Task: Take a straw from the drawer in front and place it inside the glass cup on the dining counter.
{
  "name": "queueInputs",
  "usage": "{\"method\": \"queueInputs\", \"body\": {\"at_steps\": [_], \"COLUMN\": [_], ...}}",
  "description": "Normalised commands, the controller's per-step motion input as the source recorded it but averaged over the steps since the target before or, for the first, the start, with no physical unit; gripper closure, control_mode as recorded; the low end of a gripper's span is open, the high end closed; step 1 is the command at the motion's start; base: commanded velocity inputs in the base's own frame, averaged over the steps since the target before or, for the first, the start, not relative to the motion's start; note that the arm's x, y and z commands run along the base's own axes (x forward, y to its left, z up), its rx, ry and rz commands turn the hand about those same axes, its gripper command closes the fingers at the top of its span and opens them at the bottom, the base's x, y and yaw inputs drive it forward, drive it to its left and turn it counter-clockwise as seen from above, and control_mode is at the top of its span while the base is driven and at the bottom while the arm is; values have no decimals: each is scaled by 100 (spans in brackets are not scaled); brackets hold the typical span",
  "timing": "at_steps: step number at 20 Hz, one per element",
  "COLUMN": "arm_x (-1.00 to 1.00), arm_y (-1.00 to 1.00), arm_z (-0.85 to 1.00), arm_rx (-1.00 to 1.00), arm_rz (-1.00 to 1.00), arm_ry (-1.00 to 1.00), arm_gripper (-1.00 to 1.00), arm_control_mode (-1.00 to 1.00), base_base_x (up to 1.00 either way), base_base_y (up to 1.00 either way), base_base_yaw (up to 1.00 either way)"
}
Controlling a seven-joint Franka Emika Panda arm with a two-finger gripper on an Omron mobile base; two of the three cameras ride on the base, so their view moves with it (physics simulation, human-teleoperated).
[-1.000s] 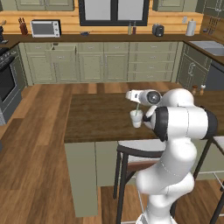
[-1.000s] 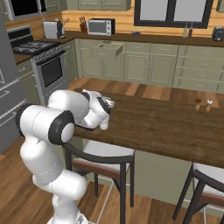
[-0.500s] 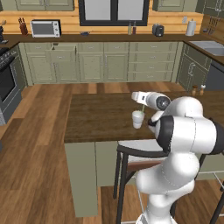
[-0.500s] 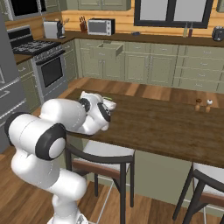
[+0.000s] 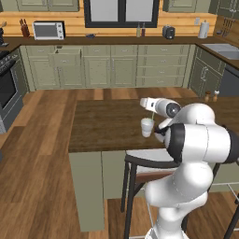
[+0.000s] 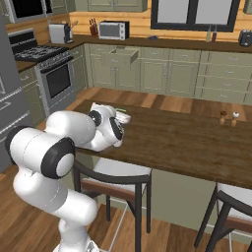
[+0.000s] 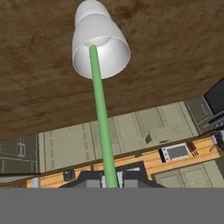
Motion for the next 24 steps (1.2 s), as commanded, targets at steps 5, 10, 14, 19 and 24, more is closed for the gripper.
{"method": "queueInputs", "body": {"at_steps": [5, 10, 14, 19, 24], "arm_x": [0, 5, 15, 7, 5], "arm_y": [0, 2, 6, 9, 11], "arm_z": [-23, -27, -31, -23, -19], "arm_rx": [0, 0, -1, -1, -1], "arm_rz": [1, 1, 1, 2, 1], "arm_ry": [0, 0, 0, 0, 0], "arm_gripper": [100, 100, 100, 100, 100], "arm_control_mode": [-100, -100, -100, -100, -100], "base_base_x": [0, 0, 0, 0, 0], "base_base_y": [0, 0, 0, 0, 0], "base_base_yaw": [0, 0, 0, 0, 0]}}
